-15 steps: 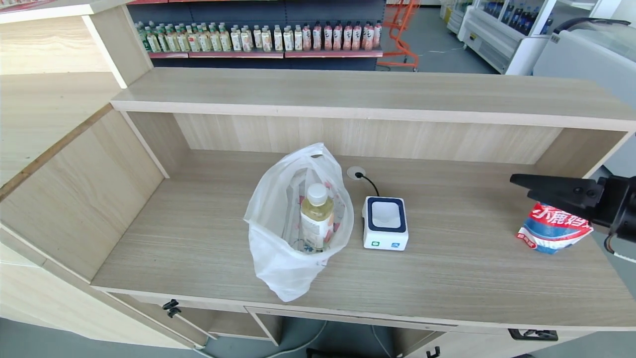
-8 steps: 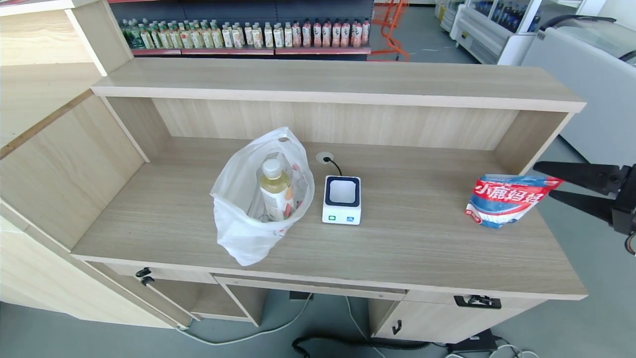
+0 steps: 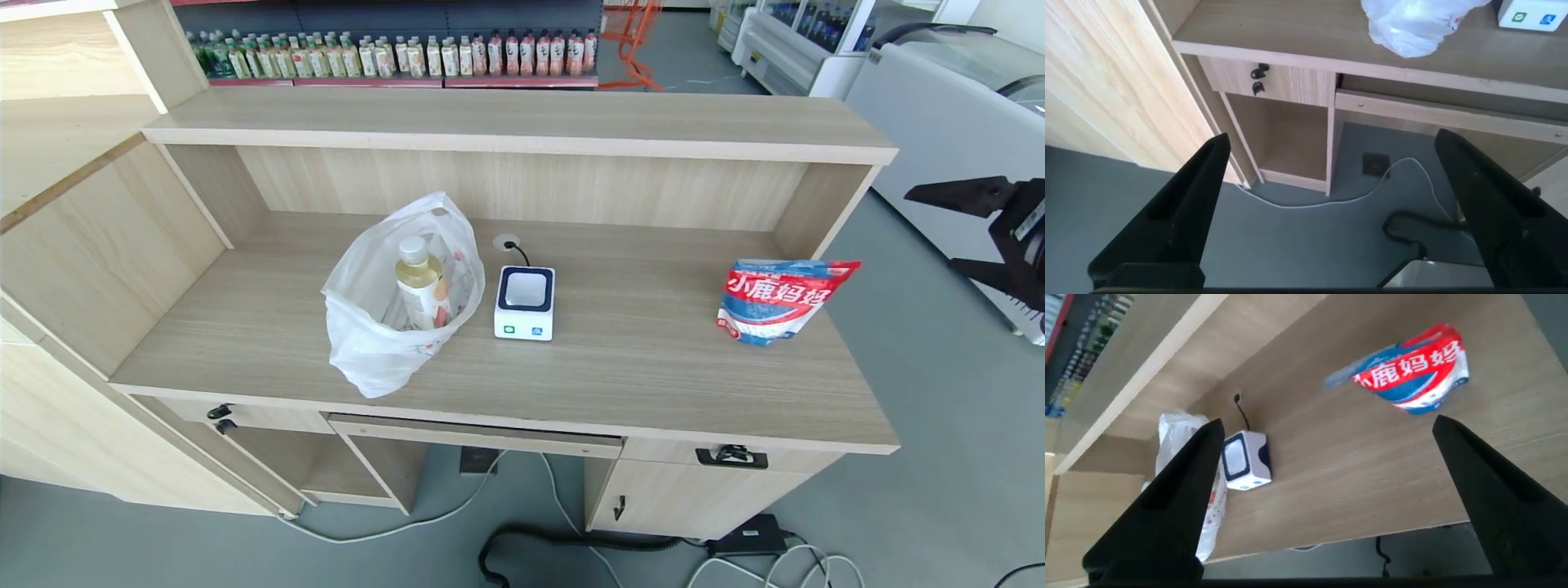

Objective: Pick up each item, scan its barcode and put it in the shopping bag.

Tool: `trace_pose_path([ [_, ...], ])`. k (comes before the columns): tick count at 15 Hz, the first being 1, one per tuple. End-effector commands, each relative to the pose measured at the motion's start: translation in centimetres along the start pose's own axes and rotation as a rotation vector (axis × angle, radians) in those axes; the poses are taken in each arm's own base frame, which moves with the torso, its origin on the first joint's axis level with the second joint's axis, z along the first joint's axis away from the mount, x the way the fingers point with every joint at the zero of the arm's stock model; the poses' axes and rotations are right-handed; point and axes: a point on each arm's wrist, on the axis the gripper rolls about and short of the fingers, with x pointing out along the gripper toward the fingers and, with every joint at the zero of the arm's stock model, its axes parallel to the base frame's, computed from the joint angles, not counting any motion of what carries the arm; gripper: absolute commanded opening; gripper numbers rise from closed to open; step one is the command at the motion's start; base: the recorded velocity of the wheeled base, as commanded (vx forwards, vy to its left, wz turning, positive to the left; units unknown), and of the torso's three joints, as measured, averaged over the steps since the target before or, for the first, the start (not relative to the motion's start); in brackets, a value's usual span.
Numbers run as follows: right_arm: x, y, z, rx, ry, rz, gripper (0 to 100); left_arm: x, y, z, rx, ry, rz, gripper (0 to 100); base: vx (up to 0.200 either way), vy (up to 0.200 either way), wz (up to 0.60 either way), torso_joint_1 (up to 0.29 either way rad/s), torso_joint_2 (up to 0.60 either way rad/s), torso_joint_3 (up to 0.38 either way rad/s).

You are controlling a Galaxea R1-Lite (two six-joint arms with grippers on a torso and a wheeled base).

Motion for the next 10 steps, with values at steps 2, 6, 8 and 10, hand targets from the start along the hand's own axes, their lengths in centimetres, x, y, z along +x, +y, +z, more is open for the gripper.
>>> trace_pose_path([
  [2, 3.7, -1.3, 0.8, 0.090, -0.014, -0.204, 100, 0.0, 0.0, 0.0, 0.000, 0.000, 0.001, 100, 0.000, 0.000, 0.00, 0.000, 0.00, 0.000],
  [6, 6.5, -4.2, 0.7, 0.140, -0.044, -0.362, 100, 0.0, 0.0, 0.0, 0.000, 0.000, 0.001, 100, 0.000, 0.000, 0.00, 0.000, 0.00, 0.000],
  [8, 8.5, -5.5, 0.3, 0.172, -0.049, -0.426, 100, 0.0, 0.0, 0.0, 0.000, 0.000, 0.001, 100, 0.000, 0.000, 0.00, 0.000, 0.00, 0.000],
  [10, 10.7, -6.5, 0.2, 0.211, -0.057, -0.461, 100, 0.0, 0.0, 0.0, 0.000, 0.000, 0.001, 100, 0.000, 0.000, 0.00, 0.000, 0.00, 0.000],
])
